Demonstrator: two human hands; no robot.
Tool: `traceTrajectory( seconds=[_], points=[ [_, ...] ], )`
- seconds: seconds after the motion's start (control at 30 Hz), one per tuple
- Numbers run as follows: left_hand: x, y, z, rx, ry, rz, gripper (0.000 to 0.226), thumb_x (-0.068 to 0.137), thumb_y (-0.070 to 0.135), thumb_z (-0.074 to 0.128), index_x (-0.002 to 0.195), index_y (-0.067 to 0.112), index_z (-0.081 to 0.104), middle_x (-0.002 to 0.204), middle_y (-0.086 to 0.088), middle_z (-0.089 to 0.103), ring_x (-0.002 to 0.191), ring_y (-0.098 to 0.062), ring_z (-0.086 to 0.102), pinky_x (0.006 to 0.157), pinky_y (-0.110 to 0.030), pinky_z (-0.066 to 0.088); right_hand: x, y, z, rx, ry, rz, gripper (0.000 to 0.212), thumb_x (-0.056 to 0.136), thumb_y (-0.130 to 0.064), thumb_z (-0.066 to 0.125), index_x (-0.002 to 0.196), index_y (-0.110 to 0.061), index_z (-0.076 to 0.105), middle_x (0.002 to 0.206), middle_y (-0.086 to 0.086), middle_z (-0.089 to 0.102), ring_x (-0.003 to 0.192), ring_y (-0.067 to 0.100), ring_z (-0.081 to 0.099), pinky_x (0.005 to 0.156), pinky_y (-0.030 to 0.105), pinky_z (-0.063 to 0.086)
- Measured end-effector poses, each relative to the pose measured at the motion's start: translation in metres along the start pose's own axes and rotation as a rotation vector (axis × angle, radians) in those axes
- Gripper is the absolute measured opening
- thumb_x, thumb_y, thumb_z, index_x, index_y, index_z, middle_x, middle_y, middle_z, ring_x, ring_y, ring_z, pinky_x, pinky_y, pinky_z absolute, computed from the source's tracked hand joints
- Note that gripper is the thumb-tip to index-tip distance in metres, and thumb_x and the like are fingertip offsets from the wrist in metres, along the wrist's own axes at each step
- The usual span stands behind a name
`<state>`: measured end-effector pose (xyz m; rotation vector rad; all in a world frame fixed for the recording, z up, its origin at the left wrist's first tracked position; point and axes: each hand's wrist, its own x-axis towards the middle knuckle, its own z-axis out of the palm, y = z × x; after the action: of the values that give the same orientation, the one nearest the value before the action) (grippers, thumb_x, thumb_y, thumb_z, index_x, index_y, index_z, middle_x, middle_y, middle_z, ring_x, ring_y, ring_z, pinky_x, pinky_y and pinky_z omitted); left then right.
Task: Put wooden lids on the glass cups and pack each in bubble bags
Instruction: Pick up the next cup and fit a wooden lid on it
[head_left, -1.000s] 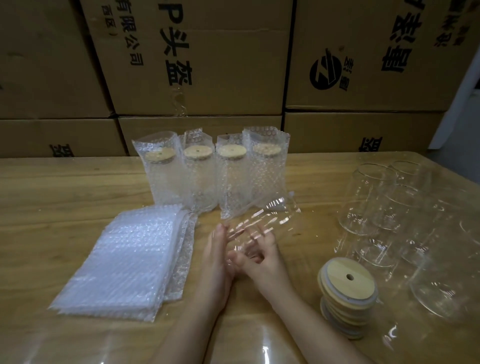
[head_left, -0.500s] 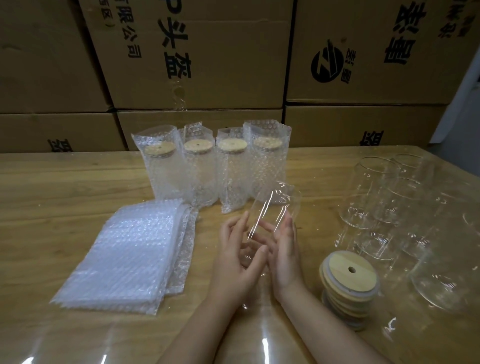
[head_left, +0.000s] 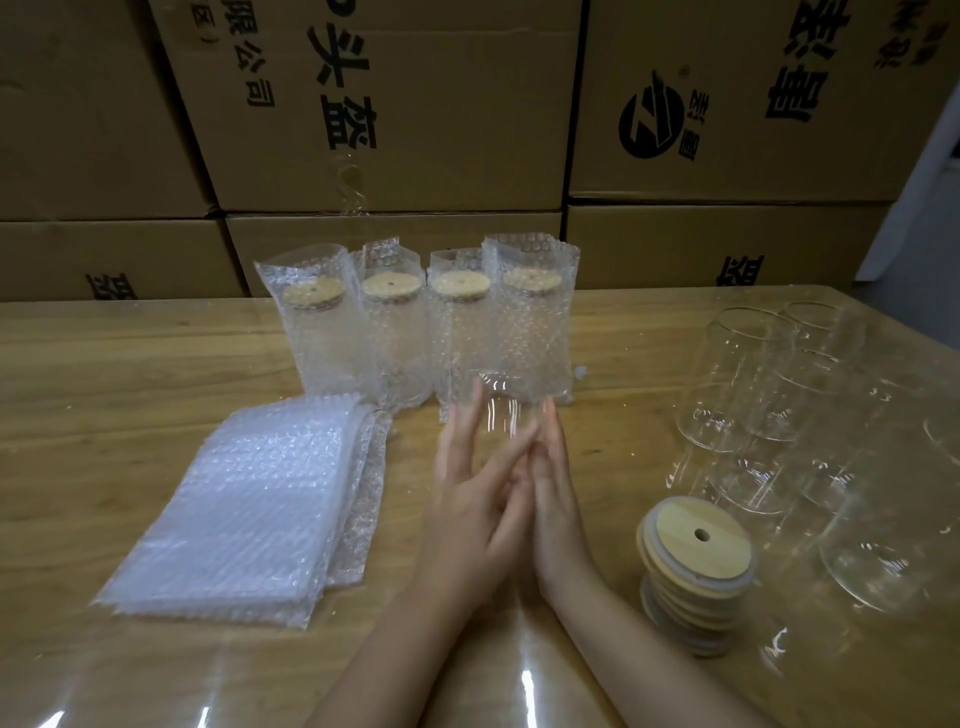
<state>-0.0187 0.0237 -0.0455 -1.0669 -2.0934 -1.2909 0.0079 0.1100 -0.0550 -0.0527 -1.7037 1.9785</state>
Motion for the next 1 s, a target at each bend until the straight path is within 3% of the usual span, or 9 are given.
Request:
traceTrajectory(
  seconds=[0.07,0.13,0.2,0.3,0.47,0.6,0.7,0.83,1.0],
  points=[
    [0.004,0.002,-0.002,-0.126,0.036,-0.113,0.044,0.093,0.037,0.042,0.136,0.033,0.044,0.161,-0.004,0.007,0.148,-0.008,0.011,0.116,-0.021,0.017,-0.003,0.0,0.002,-0.087,-0.036,-0.075,0.046,0.095,-0.049,0.039,0.138,-0.047,0.024,0.155,-0.012,0.025,0.135,-0.008,0.032,0.102,0.011,0.035],
    [0.006,0.002,-0.005,-0.243,0.064,-0.218,0.045,0.092,0.044,0.039,0.137,0.041,0.034,0.161,-0.001,0.008,0.143,0.006,0.011,0.112,-0.013,0.018,-0.006,0.0,0.003,-0.248,-0.065,-0.191,0.053,0.094,-0.058,0.04,0.141,-0.042,0.024,0.158,-0.007,0.019,0.144,0.008,0.025,0.112,0.03,0.034],
    [0.007,-0.004,-0.007,-0.329,0.076,-0.308,0.044,0.093,0.046,0.039,0.136,0.049,0.028,0.159,0.01,0.013,0.142,0.007,0.015,0.117,-0.029,0.024,-0.007,0.002,0.004,-0.374,-0.089,-0.296,0.05,0.095,-0.042,0.045,0.142,-0.034,0.032,0.16,-0.001,0.012,0.147,0.015,0.017,0.116,0.042,0.028],
    [0.008,-0.013,-0.013,-0.476,0.066,-0.445,0.042,0.092,0.053,0.039,0.132,0.059,0.027,0.152,0.025,0.025,0.141,0.004,0.024,0.116,-0.042,0.029,-0.009,0.003,0.006,-0.605,-0.129,-0.465,0.05,0.092,-0.02,0.047,0.142,-0.023,0.043,0.159,0.001,0.018,0.148,0.021,0.013,0.119,0.033,0.017],
    [0.009,-0.023,-0.012,-0.705,0.097,-0.601,0.06,0.087,0.054,0.037,0.145,0.039,0.028,0.121,0.038,0.053,0.103,0.021,0.055,0.073,-0.001,0.045,-0.011,0.006,0.009,-0.735,-0.195,-0.541,0.043,0.094,-0.019,0.044,0.138,-0.018,0.049,0.154,-0.002,0.034,0.148,0.026,0.013,0.113,0.055,0.026],
    [0.007,-0.021,-0.009,-0.725,0.033,-0.592,0.051,0.1,0.038,0.035,0.149,0.03,0.024,0.112,0.041,0.059,0.098,0.014,0.061,0.066,-0.005,0.048,-0.009,0.003,0.009,-0.653,-0.118,-0.513,0.041,0.096,-0.017,0.039,0.134,-0.016,0.052,0.152,0.001,0.036,0.147,0.022,0.017,0.118,0.04,0.021],
    [0.008,-0.015,-0.005,-0.781,0.026,-0.642,0.055,0.09,0.044,0.046,0.141,0.043,0.027,0.139,0.014,0.051,0.112,-0.009,0.063,0.072,-0.016,0.053,-0.006,0.0,0.008,-0.589,-0.009,-0.484,0.041,0.096,-0.018,0.038,0.134,-0.012,0.05,0.152,0.005,0.033,0.146,0.023,0.021,0.118,0.029,0.016],
    [0.006,-0.008,0.0,-0.733,0.059,-0.558,0.053,0.086,0.044,0.053,0.134,0.046,0.032,0.136,0.019,0.05,0.116,0.006,0.053,0.088,-0.019,0.05,-0.005,0.0,0.007,-0.476,0.076,-0.459,0.043,0.098,-0.02,0.036,0.141,-0.017,0.037,0.154,0.002,0.029,0.145,0.016,0.024,0.117,0.03,0.02],
    [0.001,-0.006,0.001,-0.724,0.135,-0.545,0.052,0.085,0.039,0.057,0.132,0.048,0.037,0.121,-0.006,0.057,0.114,-0.036,0.057,0.094,-0.048,0.048,-0.002,0.0,0.005,-0.219,0.068,-0.329,0.042,0.099,-0.019,0.033,0.139,-0.034,0.032,0.153,-0.011,0.029,0.143,0.01,0.026,0.114,0.029,0.028]
  ],
)
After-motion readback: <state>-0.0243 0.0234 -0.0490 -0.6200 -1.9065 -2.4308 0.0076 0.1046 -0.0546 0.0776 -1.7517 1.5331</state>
